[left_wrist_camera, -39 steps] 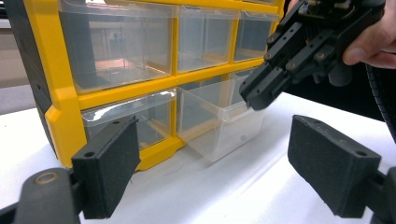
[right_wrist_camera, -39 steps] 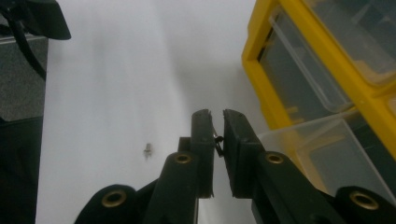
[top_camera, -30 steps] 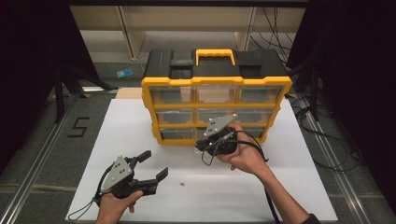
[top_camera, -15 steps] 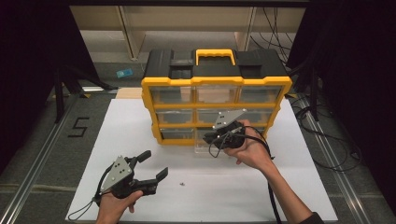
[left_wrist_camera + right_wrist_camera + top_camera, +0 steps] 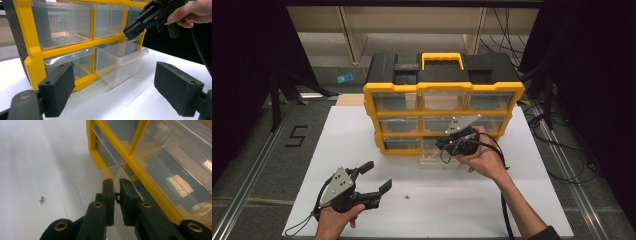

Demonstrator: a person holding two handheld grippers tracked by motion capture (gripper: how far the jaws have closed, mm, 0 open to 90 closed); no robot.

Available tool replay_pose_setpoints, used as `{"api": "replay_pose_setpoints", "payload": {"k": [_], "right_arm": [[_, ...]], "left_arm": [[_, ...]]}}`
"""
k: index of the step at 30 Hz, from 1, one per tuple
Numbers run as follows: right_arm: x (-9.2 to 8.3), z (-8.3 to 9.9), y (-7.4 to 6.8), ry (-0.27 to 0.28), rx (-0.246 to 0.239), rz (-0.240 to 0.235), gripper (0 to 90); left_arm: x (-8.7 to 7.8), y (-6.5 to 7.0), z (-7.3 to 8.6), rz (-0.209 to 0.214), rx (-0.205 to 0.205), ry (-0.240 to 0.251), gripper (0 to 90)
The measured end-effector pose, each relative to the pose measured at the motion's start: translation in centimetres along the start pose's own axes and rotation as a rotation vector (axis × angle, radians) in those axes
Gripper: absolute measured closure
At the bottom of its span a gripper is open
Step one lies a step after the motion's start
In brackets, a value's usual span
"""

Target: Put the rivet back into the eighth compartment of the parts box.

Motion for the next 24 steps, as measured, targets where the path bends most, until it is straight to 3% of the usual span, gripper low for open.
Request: {"api": "replay_pose_setpoints", "payload": {"k": [12, 24], "right_arm": [[0.5, 0.8, 0.7, -0.012, 0.018, 0.022, 82.9], [1.5, 1.8, 0.7, -0.073, 0.041, 0.022, 82.7]], "left_arm": [[0.0, 0.0, 0.0, 0.002, 0.000, 0.004, 16.8], [0.0, 0.0, 0.0, 0.003, 0.000, 0.004, 16.8]]}}
Point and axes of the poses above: each handheld gripper's, and its own axes: x roughly forward along the jaws, z roughly out of its underside, y roughly to its right, the point moved 6 cm from there along x, roughly forward along the jaws, and after that the axes turned 4 degrees about x, right-handed, at the moved point
